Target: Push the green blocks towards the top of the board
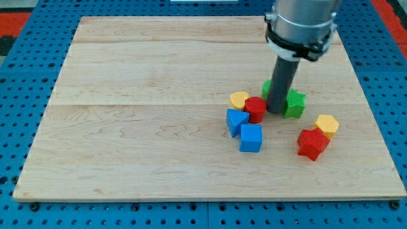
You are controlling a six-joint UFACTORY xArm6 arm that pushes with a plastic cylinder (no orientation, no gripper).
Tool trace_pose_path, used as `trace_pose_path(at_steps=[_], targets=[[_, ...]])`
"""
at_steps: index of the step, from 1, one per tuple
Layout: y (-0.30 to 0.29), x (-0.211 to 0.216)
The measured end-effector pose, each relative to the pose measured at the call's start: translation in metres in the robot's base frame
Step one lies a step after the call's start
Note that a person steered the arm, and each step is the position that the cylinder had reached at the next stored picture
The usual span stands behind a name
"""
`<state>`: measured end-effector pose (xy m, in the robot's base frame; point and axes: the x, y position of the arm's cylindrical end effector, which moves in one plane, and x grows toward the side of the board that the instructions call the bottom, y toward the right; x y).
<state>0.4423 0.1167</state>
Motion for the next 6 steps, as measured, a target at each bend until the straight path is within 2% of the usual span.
trace_pose_path(at_steps=[1, 2, 3, 4, 5, 6], targets=[[0.000, 0.020], [0.002, 0.060], [0.071, 0.054], [0.072, 0.018], [0.032, -0.010], [0.031, 0.001]])
